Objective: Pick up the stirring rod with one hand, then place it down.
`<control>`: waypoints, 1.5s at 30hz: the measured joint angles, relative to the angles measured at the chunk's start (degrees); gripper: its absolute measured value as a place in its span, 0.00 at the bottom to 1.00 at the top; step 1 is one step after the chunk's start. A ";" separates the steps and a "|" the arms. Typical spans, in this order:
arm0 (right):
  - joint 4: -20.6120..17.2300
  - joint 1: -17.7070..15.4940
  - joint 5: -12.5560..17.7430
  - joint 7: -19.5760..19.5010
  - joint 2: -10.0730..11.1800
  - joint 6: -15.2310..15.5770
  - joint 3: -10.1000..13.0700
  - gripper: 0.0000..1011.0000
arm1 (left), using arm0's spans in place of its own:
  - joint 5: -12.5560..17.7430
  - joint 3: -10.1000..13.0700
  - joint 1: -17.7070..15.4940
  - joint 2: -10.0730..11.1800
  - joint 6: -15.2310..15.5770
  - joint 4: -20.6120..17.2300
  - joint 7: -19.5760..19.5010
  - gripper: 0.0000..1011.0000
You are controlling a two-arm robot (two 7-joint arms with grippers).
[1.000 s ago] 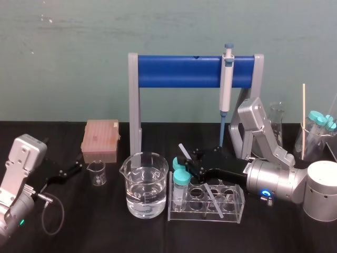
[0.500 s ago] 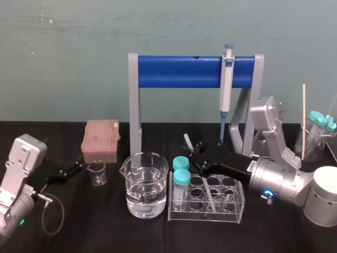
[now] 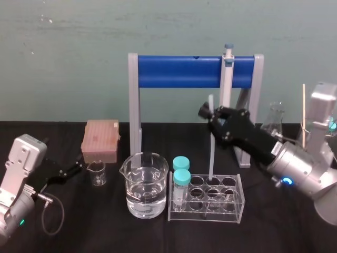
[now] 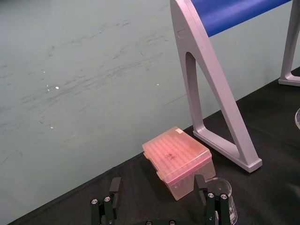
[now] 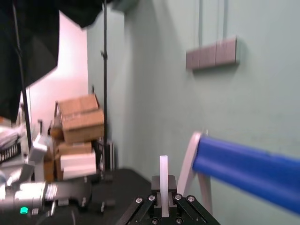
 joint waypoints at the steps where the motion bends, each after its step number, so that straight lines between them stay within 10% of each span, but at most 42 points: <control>1: -0.93 -0.29 0.61 0.24 0.07 -0.88 0.76 0.07 | 0.00 0.00 0.00 0.00 0.00 0.00 0.00 0.99; 16: -5.75 -0.67 3.09 -0.48 0.63 -3.74 5.78 0.07 | 0.00 0.00 0.00 0.00 0.00 0.00 0.00 0.99; 45: -6.97 -1.69 2.48 -0.89 0.96 -3.97 6.63 0.07 | 0.00 0.00 0.00 0.00 0.00 0.00 0.00 0.99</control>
